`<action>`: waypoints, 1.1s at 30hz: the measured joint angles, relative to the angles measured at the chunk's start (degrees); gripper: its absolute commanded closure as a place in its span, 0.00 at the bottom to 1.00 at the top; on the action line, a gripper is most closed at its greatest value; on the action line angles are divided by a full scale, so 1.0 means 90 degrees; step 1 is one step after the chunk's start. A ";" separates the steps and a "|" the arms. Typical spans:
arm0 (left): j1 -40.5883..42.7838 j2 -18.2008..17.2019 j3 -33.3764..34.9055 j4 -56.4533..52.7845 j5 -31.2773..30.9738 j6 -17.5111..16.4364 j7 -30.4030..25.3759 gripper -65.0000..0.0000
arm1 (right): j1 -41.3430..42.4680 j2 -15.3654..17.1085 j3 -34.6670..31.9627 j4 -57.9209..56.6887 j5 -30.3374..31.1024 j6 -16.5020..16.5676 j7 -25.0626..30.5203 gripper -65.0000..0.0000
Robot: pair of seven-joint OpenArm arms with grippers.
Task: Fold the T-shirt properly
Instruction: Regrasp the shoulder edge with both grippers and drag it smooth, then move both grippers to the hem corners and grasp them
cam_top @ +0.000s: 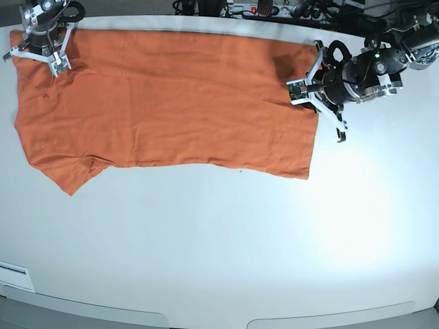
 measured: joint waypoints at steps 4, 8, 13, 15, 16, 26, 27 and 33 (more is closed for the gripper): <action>-0.0005 0.0000 0.0000 0.0000 0.0005 -0.0005 -0.0002 1.00 | 0.0189 0.0000 -0.0005 -0.0007 0.0010 0.0051 -0.0073 0.90; -0.0024 0.0000 -0.0005 0.0005 0.0068 0.0338 -0.0053 1.00 | 0.0379 -0.0002 -0.0005 -0.0012 0.0034 -0.0051 -0.0389 0.72; -0.0024 0.0002 -0.0401 0.0007 0.0068 0.0425 -0.0073 1.00 | 0.0384 -0.0002 -0.0005 0.0355 0.0036 -0.0340 -0.0673 0.56; -0.0024 0.0002 -0.0736 0.0007 0.0066 0.0427 -0.0124 1.00 | 0.0393 -0.0005 -0.0007 0.0634 -0.0104 -0.0500 -0.0697 0.56; -0.0024 0.0002 -0.0923 0.0007 0.0063 0.0427 -0.0151 1.00 | 0.0393 -0.0007 -0.0010 0.0782 -0.0279 -0.0597 -0.0697 0.57; 0.0236 0.1059 -0.3716 -0.1515 -0.1494 0.0180 -0.0131 1.00 | 0.0393 0.0000 -0.0010 0.1365 -0.1025 -0.0950 -0.0714 0.57; 0.0223 0.1326 -0.4121 -0.1809 -0.1829 0.0151 -0.0126 1.00 | 0.0396 0.0002 -0.0010 0.1365 -0.1025 -0.0950 -0.0716 0.57; 0.0219 0.2550 -0.6200 -0.3118 -0.3825 -0.0070 0.0216 1.00 | 0.0357 0.0000 -0.0010 0.1365 -0.1020 -0.0947 -0.0695 0.57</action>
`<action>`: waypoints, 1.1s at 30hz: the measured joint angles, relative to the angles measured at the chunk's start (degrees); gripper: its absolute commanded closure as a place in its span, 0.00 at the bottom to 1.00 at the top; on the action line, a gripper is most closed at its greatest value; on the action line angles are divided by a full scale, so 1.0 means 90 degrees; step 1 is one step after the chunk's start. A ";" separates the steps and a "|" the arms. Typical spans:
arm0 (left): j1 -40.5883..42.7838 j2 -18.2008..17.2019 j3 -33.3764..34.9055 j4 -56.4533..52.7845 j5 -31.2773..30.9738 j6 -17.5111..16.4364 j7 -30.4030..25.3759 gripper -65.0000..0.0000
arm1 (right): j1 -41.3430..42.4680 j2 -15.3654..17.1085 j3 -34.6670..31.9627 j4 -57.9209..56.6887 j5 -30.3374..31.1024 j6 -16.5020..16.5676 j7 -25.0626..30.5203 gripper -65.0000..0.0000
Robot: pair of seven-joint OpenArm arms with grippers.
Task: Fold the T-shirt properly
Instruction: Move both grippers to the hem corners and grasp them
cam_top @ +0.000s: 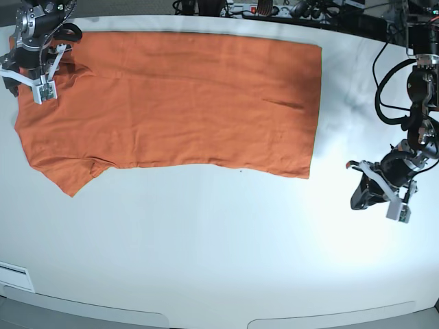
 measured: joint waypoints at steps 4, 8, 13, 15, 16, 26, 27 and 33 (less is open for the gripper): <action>0.0024 0.0022 -0.0233 -0.0170 -0.0112 0.0015 0.0474 0.58 | 0.0002 -0.0002 0.0000 0.0000 -0.0002 -0.0002 0.0010 0.57; 0.0117 0.0029 -0.0017 -0.0170 -0.0299 0.0007 0.0495 0.31 | 0.0005 0.0002 0.0000 0.0000 0.0005 -0.0005 0.0083 0.57; 0.0112 0.0151 0.0386 -0.0185 -0.0296 -0.0129 0.0483 0.31 | 0.0002 0.0000 0.0000 0.0000 -0.0005 -0.0002 0.0087 0.57; 0.0107 0.0245 0.0525 -0.0291 -0.0301 -0.0129 0.0459 0.31 | 0.0002 0.0002 0.0000 0.0000 -0.0005 -0.0002 0.0080 0.57; 0.0092 0.0284 0.0622 -0.0381 -0.0306 -0.0153 0.0461 0.31 | 0.0002 0.0000 0.0000 0.0000 -0.0005 -0.0002 0.0083 0.57; 0.0092 0.0563 0.0750 -0.1472 -0.0906 -0.0848 0.0372 0.31 | 0.0002 0.0000 0.0000 0.0000 -0.0005 -0.0002 0.0075 0.57; 0.0090 0.0559 0.0804 -0.1503 -0.0952 -0.0865 0.0362 0.31 | 0.0005 0.0000 0.0000 0.0000 -0.0005 -0.0005 0.0080 0.57; -0.0036 0.0556 0.1183 -0.1693 -0.0986 -0.1032 0.0087 0.31 | 0.0002 0.0000 0.0000 0.0000 -0.0005 -0.0002 0.0078 0.57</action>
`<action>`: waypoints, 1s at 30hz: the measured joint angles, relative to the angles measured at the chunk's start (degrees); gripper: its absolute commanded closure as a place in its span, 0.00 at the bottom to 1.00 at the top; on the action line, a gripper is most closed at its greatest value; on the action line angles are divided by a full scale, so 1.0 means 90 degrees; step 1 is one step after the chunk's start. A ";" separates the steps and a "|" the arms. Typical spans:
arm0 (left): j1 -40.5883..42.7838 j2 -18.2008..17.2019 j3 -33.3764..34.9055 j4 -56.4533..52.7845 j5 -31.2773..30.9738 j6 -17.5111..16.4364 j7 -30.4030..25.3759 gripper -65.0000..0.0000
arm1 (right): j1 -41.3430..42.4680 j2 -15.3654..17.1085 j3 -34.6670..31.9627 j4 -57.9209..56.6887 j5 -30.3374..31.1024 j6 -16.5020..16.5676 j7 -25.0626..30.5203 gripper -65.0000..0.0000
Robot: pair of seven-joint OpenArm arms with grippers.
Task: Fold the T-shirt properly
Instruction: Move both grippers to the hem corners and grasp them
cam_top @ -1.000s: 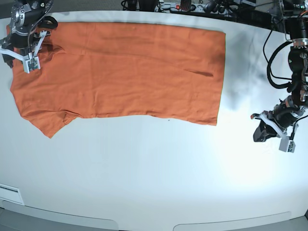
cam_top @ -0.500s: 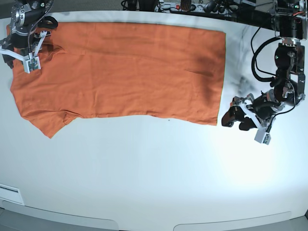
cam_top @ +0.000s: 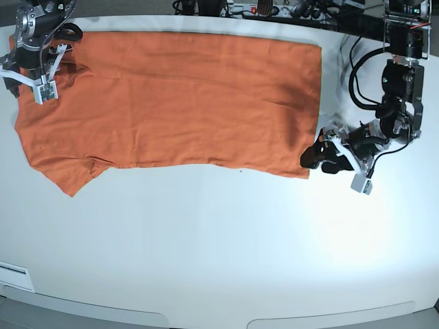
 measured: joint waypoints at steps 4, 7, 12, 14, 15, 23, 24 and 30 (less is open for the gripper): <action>-0.0306 0.0240 0.0000 -0.0355 0.0175 -0.0029 -0.0078 0.31 | 0.0002 0.0002 0.0000 0.0000 0.0002 0.0002 -0.0002 0.57; -0.0554 0.0435 0.0012 -0.0719 0.0187 -0.0209 -0.0058 0.31 | 0.0002 0.0002 0.0000 0.0000 -0.0002 0.0002 -0.0002 0.57; -0.0845 0.0588 0.0270 -0.1025 -0.0223 -0.0296 0.0396 0.31 | 0.0000 -0.0002 0.0000 0.0000 0.0002 -0.0002 -0.0002 0.57; -0.0840 0.0593 0.0401 -0.1018 -0.0512 -0.0537 0.0719 0.31 | 0.0000 0.0000 0.0000 0.0000 -0.0002 0.0000 -0.0010 0.57; -0.0840 0.0605 0.0442 -0.1018 -0.0644 -0.0580 0.0862 0.31 | 0.0000 0.0000 0.0000 0.0000 -0.0005 0.0000 -0.0029 0.57; -0.0823 0.0493 0.0461 -0.1027 -0.0775 -0.0529 0.1214 0.81 | 0.0000 0.0000 0.0000 0.0000 0.0000 0.0000 0.0007 0.57; -0.0823 0.0461 0.0461 -0.1047 -0.0741 -0.0505 0.1219 0.94 | 0.0000 0.0000 0.0000 0.0000 0.0024 -0.0002 0.0075 0.57; -0.0767 0.0491 0.0170 -0.1054 -0.0687 -0.0505 0.1280 1.00 | 0.0209 -0.0005 0.0000 0.0000 0.1018 0.0464 0.1192 0.57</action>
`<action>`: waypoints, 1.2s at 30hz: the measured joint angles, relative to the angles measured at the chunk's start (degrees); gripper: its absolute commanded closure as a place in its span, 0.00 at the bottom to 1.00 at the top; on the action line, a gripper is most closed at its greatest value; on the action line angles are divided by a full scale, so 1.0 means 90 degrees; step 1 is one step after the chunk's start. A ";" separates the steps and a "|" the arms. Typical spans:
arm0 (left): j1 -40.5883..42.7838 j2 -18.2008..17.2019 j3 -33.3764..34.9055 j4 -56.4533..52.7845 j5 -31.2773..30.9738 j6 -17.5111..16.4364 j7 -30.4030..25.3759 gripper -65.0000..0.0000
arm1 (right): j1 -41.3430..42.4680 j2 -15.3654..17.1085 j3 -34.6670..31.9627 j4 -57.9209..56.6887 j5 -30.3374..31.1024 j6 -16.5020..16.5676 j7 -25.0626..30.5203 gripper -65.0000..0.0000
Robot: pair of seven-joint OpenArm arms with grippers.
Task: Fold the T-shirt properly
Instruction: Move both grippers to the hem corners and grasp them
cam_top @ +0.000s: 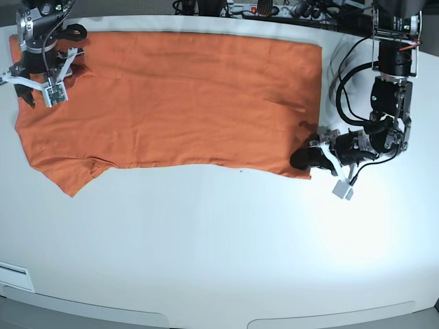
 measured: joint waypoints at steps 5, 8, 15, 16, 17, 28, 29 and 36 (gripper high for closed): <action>0.0010 -0.0012 -0.0092 -0.0010 0.0022 0.0007 0.0032 1.00 | 0.1236 -0.0017 -0.0002 -0.0153 0.0763 -0.0024 -0.0022 0.56; 0.0007 -0.0012 -0.0092 -0.0010 0.0022 0.0015 0.0029 1.00 | 0.2055 -0.0032 -0.0002 -0.0741 0.1355 0.0236 -0.0044 0.55; 0.0010 -0.0010 -0.0092 -0.0010 0.0041 0.0012 0.0012 1.00 | 0.3973 -0.0041 -0.0012 -0.3106 0.2839 0.1256 -0.0117 0.51; 0.0010 -0.0010 -0.0092 -0.0010 0.0044 0.0005 0.0012 1.00 | 0.4255 -0.0053 0.0000 -0.3468 0.3021 0.1416 -0.0165 0.51; 0.0010 -0.0010 -0.0092 -0.0007 0.0046 0.0005 0.0012 1.00 | 0.4527 -0.0058 0.0022 -0.3806 0.3198 0.1571 -0.0216 0.51; 0.0027 -0.0012 -0.0092 -0.0007 0.0066 -0.0119 0.0007 1.00 | 0.7091 -0.0019 0.0758 -0.7856 0.5032 0.3213 -0.0804 0.51; 0.0032 -0.0012 -0.0092 -0.0007 0.0051 -0.0121 0.0005 1.00 | 0.7257 0.0007 0.0760 -0.8218 0.5175 0.3342 -0.0818 0.51; 0.0034 -0.0012 -0.0095 -0.0007 0.0051 -0.0124 0.0007 1.00 | 0.7854 0.0063 0.0763 -0.9680 0.5328 0.3891 -0.0763 0.52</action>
